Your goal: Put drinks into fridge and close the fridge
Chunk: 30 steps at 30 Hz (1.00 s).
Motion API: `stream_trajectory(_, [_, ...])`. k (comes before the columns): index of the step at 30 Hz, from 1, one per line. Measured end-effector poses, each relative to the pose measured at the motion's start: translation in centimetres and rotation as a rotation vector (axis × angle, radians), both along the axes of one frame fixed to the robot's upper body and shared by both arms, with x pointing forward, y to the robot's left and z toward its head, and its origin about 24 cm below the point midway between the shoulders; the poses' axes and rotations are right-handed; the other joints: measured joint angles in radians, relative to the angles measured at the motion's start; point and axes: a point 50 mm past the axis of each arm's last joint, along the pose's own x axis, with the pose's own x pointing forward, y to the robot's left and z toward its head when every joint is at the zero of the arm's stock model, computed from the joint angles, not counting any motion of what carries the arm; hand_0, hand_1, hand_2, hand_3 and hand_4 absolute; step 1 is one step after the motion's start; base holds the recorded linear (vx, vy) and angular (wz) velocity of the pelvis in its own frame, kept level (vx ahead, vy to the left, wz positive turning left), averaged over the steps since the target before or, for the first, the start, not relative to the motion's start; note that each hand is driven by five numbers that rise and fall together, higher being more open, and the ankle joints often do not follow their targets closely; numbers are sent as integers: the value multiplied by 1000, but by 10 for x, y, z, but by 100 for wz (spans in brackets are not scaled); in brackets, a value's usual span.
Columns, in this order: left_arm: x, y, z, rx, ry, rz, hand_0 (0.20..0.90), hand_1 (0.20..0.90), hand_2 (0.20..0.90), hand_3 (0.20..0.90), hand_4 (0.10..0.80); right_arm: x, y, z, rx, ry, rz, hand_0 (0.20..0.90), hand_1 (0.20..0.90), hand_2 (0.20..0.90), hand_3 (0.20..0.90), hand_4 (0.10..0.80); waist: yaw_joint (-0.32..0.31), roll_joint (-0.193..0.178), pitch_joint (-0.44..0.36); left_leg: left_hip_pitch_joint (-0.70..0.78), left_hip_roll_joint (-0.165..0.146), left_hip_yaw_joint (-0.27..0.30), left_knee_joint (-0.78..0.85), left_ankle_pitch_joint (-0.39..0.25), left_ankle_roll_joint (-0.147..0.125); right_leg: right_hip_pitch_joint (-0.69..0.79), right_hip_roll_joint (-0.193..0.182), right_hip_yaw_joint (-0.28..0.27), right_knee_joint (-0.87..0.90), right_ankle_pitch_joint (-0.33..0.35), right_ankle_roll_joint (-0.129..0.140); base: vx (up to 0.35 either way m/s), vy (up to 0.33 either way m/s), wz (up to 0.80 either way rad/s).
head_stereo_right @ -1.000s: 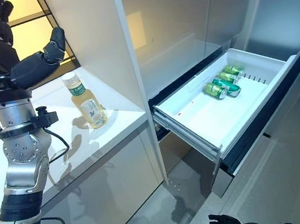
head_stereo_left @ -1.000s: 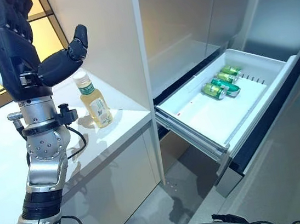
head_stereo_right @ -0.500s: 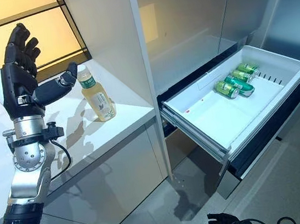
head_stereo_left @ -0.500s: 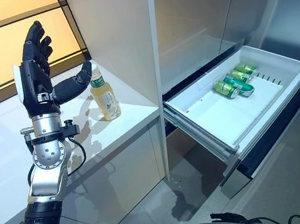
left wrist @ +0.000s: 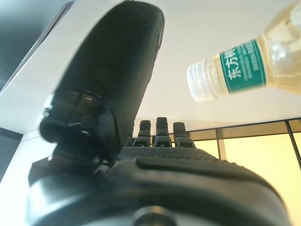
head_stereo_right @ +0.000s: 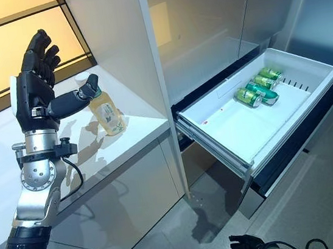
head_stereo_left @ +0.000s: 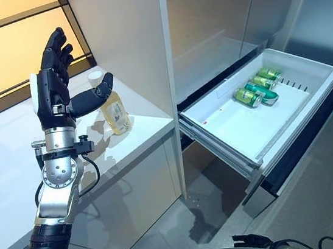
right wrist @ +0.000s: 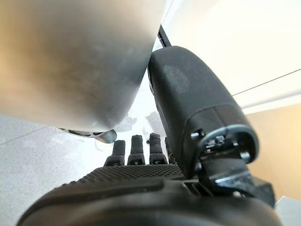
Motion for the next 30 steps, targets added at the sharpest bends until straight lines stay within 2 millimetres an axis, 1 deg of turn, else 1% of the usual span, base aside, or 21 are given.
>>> stream_trajectory(6, [4,3,-9,15,63,-2,900,900,900,900,800,0,0,0,4,0,-19,900,900,900,900,800,-14,1,0,3,1,7,0,0,0,-1,1,9,1,0,0,9,6,-3])
stream_trajectory(16, [10,2,-23,17,147,12,900,900,900,900,800,-1,0,0,4,2,-22,900,900,900,900,800,-17,-1,3,7,2,15,0,0,0,-3,1,17,4,0,0,6,3,-1])
stream_trajectory(23, [13,12,-37,-13,199,94,900,900,900,900,800,1,0,0,8,-4,-27,900,900,900,900,800,-37,-2,12,10,4,25,0,-1,-1,-4,2,26,6,1,-1,14,9,-4])
stream_trajectory(30, [13,13,-40,-23,210,97,900,900,900,900,800,3,1,1,12,-13,-33,900,900,900,900,800,-39,-8,24,13,4,32,0,-1,-1,-5,2,34,6,2,-2,11,6,-3])
